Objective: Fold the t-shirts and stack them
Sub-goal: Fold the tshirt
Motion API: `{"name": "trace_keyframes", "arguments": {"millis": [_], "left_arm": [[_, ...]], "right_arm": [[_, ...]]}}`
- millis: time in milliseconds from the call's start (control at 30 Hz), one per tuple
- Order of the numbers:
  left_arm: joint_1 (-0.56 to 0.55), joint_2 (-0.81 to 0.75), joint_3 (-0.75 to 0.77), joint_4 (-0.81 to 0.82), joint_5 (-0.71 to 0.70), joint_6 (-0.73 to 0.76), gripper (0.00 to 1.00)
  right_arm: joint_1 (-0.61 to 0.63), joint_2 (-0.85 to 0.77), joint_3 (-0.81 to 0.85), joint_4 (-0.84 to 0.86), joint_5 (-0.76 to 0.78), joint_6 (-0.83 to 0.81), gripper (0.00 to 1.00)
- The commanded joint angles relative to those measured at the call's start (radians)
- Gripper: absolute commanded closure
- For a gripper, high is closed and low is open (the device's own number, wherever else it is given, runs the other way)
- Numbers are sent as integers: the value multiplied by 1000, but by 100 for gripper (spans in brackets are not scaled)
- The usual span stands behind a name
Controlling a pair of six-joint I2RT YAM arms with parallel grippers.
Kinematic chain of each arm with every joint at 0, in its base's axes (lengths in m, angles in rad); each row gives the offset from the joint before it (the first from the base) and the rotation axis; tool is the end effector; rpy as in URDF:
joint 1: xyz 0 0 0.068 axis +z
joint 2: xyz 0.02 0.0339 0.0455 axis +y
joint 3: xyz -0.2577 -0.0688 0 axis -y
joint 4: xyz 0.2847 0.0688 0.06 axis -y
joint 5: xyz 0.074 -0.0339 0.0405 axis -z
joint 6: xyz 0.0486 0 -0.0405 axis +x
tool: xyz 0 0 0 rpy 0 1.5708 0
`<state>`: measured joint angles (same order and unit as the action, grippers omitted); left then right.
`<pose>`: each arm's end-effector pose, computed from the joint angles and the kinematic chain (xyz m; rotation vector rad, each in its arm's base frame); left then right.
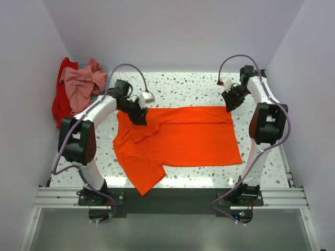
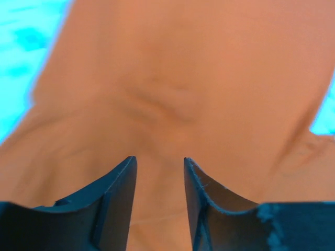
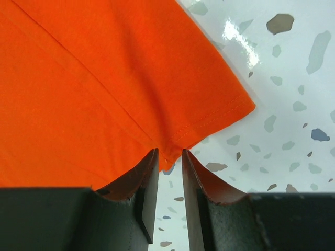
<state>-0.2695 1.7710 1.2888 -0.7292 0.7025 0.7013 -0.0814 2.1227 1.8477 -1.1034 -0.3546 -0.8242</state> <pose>0.3679 -0.1342 0.1832 1.3310 2.1618 -0.8081 0.4681 -0.0213 0.1960 -1.0599 2.5882 0.3325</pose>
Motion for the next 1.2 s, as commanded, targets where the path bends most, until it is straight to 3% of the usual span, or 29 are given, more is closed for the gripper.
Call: {"name": "trace_keyframes", "arguments": {"millis": [0,133,267,500,733,933,1167], "left_arm": [[185,62,136,145,-63,-244,55],[300,133,187,220,-142,-455,57],[363,209,230,284,-185,-569,56],[360,307,297,312,-231,-646,50],[349,341,297,310,-239,-652,51],[342,346,268,317,-218,-669,57],[342,332,221,353,-167,-694,78]], "right_arm": [[29,3,35,71,38,80,72],[58,19,62,157,86,163,74],[97,49,77,185,129,183,76],[140,89,53,217,216,169,76],[140,100,22,241,261,134,73],[140,129,15,228,287,109,74],[138,157,7,217,332,85,76]]}}
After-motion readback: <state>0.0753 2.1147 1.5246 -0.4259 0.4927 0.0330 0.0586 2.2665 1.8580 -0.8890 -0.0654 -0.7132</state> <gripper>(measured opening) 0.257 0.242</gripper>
